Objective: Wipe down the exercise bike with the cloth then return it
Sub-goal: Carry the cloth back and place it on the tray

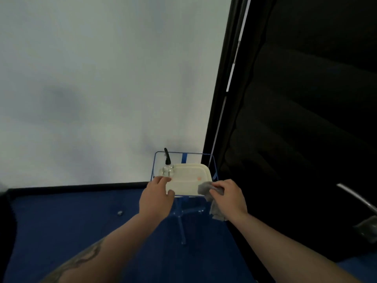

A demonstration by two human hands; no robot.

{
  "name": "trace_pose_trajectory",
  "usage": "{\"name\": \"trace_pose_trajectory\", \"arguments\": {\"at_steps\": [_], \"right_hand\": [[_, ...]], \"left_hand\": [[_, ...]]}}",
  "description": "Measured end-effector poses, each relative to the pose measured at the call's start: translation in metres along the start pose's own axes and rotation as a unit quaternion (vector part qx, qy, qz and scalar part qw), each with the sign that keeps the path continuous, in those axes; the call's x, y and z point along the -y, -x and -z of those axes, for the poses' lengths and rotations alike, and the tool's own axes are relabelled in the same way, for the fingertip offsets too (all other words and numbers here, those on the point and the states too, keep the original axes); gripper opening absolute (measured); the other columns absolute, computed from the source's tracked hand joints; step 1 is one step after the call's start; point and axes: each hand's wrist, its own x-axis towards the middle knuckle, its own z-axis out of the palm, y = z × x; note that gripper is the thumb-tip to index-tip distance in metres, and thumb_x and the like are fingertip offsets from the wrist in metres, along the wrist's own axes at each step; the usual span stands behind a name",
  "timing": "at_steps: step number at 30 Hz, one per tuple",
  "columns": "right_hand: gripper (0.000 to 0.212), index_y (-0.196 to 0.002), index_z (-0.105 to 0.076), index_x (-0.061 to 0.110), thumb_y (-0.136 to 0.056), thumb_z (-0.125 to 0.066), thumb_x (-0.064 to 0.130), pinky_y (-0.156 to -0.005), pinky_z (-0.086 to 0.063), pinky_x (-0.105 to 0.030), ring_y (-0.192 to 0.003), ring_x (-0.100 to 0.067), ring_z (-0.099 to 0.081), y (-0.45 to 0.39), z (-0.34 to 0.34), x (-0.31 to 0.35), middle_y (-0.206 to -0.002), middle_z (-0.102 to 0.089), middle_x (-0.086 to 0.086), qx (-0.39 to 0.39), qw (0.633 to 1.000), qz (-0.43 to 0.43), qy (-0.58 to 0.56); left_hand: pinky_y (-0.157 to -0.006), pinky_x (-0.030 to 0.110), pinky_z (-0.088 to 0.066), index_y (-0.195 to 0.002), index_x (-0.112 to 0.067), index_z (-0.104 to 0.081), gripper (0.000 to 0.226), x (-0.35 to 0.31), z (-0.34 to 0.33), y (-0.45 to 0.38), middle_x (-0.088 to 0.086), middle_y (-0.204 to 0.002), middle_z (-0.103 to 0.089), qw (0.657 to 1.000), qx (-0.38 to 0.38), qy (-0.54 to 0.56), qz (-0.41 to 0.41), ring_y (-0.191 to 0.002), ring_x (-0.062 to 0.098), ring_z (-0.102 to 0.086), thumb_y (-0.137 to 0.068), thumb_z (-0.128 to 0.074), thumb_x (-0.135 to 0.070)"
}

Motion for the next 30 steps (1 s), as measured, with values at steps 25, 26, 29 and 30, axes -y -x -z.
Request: {"name": "trace_pose_trajectory", "arguments": {"at_steps": [25,26,29,30], "right_hand": [[0.027,-0.118,-0.060,0.016,-0.092,-0.054,0.016,-0.085,-0.049,-0.035,-0.114,-0.019,-0.044,-0.289,-0.228,-0.141,-0.123,-0.046,0.001,0.206,0.970,-0.006,0.131],[0.029,-0.120,-0.059,0.015,-0.091,-0.055,0.017,-0.089,-0.048,-0.035,-0.117,-0.020,-0.042,-0.288,-0.235,-0.142,-0.127,-0.044,0.001,0.227,0.964,-0.005,0.137],[0.037,-0.127,-0.054,0.015,-0.090,-0.057,0.019,-0.095,-0.044,-0.033,-0.121,-0.021,-0.039,-0.281,-0.241,-0.137,-0.131,-0.041,0.000,0.267,0.952,-0.019,0.146],[0.037,-0.127,-0.054,0.015,-0.090,-0.057,0.019,-0.095,-0.044,-0.033,-0.121,-0.021,-0.039,-0.280,-0.238,-0.134,-0.131,-0.041,0.000,0.264,0.954,-0.019,0.142]], "left_hand": [[-0.087,0.034,-0.045,-0.130,-0.027,-0.051,0.040,0.083,-0.203,-0.218,-0.011,-0.141,-0.043,0.984,0.076,-0.011,0.158,-0.123,0.015,-0.043,-0.090,-0.049,-0.024],[-0.086,0.034,-0.046,-0.130,-0.027,-0.051,0.040,0.086,-0.205,-0.217,-0.011,-0.140,-0.043,0.984,0.077,-0.011,0.163,-0.121,0.016,-0.044,-0.089,-0.049,-0.023],[-0.090,0.036,-0.046,-0.130,-0.025,-0.051,0.041,0.091,-0.202,-0.211,-0.009,-0.140,-0.044,0.980,0.087,-0.020,0.178,-0.121,0.017,-0.044,-0.090,-0.049,-0.022],[-0.092,0.037,-0.045,-0.131,-0.024,-0.050,0.041,0.092,-0.198,-0.208,-0.008,-0.141,-0.044,0.979,0.087,-0.023,0.182,-0.124,0.017,-0.043,-0.090,-0.049,-0.022]]}}
